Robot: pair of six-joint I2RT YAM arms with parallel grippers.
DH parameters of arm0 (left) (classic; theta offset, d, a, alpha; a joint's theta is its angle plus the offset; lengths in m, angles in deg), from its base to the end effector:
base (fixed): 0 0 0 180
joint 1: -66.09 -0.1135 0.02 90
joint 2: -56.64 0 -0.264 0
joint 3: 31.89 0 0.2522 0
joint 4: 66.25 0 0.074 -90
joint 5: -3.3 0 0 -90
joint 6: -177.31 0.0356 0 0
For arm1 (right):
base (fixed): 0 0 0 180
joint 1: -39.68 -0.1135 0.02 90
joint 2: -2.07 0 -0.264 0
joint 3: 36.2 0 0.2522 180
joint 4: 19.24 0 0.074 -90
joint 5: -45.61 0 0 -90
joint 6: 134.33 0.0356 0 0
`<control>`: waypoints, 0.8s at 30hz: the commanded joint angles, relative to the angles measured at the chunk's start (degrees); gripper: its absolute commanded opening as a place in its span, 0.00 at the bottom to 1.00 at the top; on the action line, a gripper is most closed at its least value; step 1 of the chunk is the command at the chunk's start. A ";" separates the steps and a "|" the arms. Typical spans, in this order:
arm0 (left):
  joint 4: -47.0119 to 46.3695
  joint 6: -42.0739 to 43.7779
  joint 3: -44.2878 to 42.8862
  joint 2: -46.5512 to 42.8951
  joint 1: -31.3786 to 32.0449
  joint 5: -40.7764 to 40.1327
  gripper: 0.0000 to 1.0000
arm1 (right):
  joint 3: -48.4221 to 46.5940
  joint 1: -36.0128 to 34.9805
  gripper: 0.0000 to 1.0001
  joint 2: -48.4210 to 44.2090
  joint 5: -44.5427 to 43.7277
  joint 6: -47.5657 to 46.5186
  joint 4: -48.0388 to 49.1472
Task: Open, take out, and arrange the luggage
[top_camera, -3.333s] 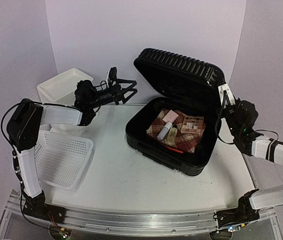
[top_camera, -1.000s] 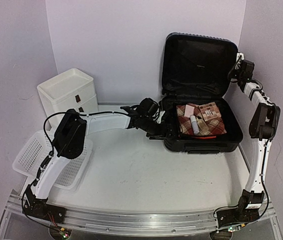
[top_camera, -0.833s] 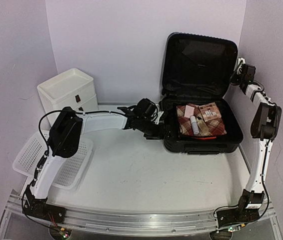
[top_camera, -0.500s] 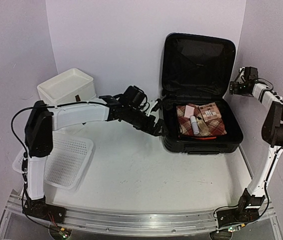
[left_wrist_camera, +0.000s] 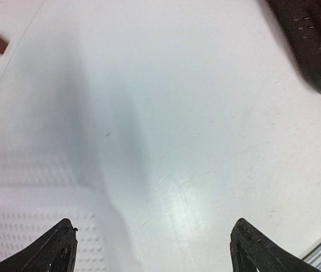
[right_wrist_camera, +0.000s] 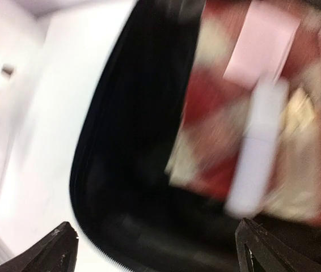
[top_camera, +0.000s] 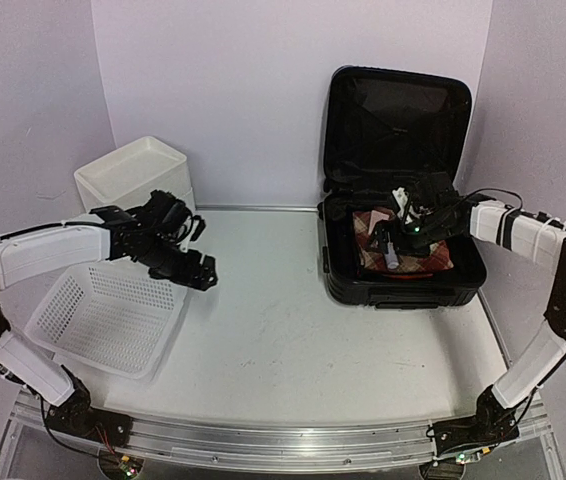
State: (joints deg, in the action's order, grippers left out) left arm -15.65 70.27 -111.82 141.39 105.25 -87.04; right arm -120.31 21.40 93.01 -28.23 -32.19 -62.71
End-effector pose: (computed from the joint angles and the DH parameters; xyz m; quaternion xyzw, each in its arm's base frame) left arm 0.2400 -0.1952 0.2650 0.1823 0.9372 -0.1375 0.2635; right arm 0.3234 0.1173 0.2642 -0.0975 0.9274 0.2158 0.2897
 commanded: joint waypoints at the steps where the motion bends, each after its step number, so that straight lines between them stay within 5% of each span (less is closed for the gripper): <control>1: 3.24 -6.23 7.04 -8.87 -1.46 -8.46 0.93 | -0.42 -1.34 0.98 -4.96 5.34 4.61 -4.46; 6: 3.41 -4.94 7.69 -12.52 -2.90 -9.51 0.94 | 3.28 -1.74 0.98 -9.64 3.29 5.10 -5.26; 12: 6.58 1.70 -5.25 -10.60 -10.32 -11.84 1.00 | 6.22 -1.77 0.98 -12.99 0.83 6.60 -5.44; 18: 7.64 -0.03 -26.91 1.31 -21.26 -12.68 0.99 | 6.76 -1.68 0.98 -15.27 1.35 7.81 -6.22; 24: 13.97 10.27 -52.96 21.00 -24.24 -6.04 0.89 | 7.96 -1.68 0.98 -19.65 -1.17 6.51 -8.96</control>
State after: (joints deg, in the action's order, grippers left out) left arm -6.79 72.70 -152.97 152.69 81.88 -97.62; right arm -112.83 19.87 78.19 -27.33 -25.17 -70.51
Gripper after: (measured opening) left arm 0.928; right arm 0.983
